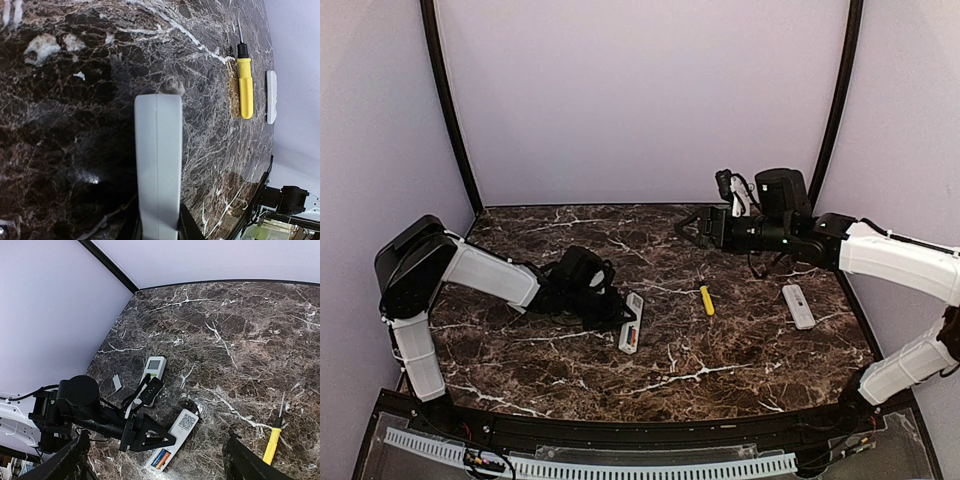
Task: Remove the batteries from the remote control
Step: Place the remote control without the battery cover at the center of the board, then move the remote control without the battery cover to the center of the board.
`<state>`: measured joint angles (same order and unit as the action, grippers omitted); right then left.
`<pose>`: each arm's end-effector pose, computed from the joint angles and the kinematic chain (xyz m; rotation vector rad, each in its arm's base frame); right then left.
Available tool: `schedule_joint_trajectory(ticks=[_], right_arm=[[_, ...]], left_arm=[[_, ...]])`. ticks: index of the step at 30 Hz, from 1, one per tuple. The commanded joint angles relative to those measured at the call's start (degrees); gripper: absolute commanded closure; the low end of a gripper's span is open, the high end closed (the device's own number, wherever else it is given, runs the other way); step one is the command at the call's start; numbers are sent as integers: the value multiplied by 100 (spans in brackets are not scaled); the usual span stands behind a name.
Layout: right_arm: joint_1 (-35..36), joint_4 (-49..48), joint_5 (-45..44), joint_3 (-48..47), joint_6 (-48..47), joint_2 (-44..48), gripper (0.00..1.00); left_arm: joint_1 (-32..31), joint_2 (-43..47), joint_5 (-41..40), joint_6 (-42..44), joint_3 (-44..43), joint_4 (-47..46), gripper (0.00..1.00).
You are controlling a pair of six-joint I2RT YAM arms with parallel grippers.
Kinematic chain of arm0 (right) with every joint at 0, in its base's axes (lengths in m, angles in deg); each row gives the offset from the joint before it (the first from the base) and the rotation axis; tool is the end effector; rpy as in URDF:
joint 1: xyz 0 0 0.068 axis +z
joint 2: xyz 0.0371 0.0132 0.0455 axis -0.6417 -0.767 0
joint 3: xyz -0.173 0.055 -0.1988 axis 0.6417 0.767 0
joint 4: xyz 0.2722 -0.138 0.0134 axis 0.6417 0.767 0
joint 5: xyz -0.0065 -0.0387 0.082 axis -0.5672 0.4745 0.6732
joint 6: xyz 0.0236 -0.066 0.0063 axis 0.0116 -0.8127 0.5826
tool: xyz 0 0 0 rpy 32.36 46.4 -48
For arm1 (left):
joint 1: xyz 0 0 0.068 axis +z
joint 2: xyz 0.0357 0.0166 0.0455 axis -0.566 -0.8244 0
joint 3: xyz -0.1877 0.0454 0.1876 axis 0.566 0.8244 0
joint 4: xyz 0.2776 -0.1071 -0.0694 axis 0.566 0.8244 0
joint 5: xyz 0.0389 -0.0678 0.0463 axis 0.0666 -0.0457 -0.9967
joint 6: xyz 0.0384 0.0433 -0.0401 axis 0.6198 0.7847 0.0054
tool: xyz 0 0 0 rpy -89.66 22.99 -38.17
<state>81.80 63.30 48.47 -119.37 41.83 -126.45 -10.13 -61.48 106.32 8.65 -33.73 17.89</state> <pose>0.2738 0.2596 0.2930 -0.2595 2.0988 1.0228 0.2845 -0.3084 0.0814 0.0029 2.5876 -1.1891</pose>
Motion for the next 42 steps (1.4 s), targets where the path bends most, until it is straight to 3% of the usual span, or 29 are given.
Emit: schedule_joint_trajectory(ticks=[1,19,26,31,42], right_arm=[[-3,-46,-79,48,41,-60,10],[4,37,-231,15,30,-66,10],[-2,20,-237,8,30,-103,10],[3,31,-266,18,48,-110,11],[9,75,-371,21,159,-98,11]], left_arm=[[-40,28,-131,184,-126,272,90],[-40,306,-428,728,-175,1120,52],[-48,554,-558,784,-35,1453,33],[-58,816,-537,815,57,1578,29],[-157,1010,196,505,406,1303,30]])
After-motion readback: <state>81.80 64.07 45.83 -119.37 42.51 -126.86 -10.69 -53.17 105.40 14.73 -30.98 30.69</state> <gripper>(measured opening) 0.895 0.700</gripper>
